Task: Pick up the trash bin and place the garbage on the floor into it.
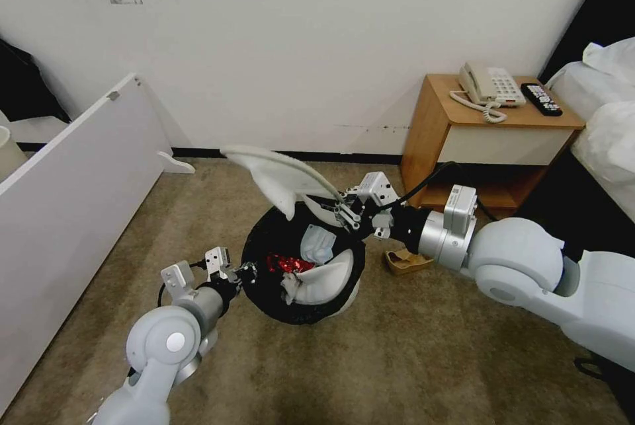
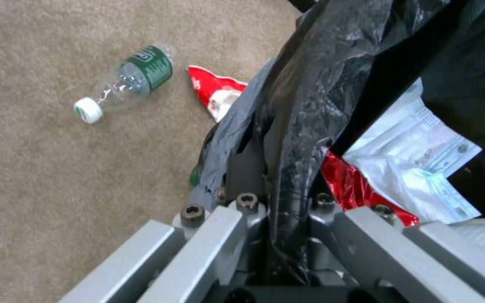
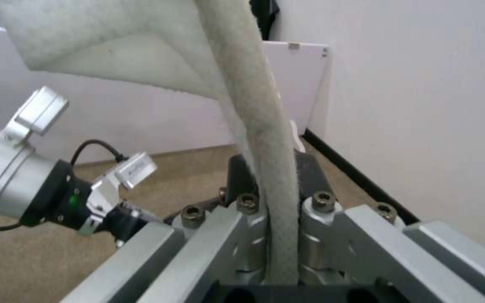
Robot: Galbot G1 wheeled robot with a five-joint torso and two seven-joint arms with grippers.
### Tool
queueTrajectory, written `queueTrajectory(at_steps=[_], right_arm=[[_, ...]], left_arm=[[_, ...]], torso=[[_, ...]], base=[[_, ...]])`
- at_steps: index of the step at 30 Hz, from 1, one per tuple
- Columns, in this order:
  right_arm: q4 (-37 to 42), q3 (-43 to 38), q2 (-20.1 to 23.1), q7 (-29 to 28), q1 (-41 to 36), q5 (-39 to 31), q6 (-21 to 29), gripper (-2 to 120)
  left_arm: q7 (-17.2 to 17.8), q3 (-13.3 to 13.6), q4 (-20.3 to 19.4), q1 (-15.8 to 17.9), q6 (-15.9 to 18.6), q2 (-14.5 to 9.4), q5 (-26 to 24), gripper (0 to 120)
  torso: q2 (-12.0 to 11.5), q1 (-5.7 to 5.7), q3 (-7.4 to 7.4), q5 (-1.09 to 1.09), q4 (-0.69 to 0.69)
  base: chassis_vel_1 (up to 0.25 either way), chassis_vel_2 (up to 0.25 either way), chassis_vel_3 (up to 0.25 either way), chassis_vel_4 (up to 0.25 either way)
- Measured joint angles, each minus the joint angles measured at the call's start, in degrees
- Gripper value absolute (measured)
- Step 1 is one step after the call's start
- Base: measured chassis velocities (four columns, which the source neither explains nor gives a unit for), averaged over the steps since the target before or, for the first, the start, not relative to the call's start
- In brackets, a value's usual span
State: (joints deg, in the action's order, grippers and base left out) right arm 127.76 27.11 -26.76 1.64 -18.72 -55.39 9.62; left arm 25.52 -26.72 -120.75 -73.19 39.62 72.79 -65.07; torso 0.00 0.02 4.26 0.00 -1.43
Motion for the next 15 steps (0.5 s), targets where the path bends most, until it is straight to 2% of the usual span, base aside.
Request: queueTrajectory(at_steps=[5,15], right_arm=[[-0.4,-0.3,-0.3,0.7,-2.5,1.3,-1.2,1],[-1.1,2.6,-3.2,0.7,-1.6,1.9,-1.3,1]], left_arm=[[1.5,-0.7,-1.0,0.0,0.5,-0.1,-3.0,1],[2.0,-0.8,-1.5,-0.4,0.8,0.6,-3.4,1]], torso=[[0.0,0.00,0.00,0.00,-0.01],[0.0,0.00,0.00,0.00,0.00]], base=[[0.000,0.000,0.000,0.000],[0.000,0.000,0.000,0.000]])
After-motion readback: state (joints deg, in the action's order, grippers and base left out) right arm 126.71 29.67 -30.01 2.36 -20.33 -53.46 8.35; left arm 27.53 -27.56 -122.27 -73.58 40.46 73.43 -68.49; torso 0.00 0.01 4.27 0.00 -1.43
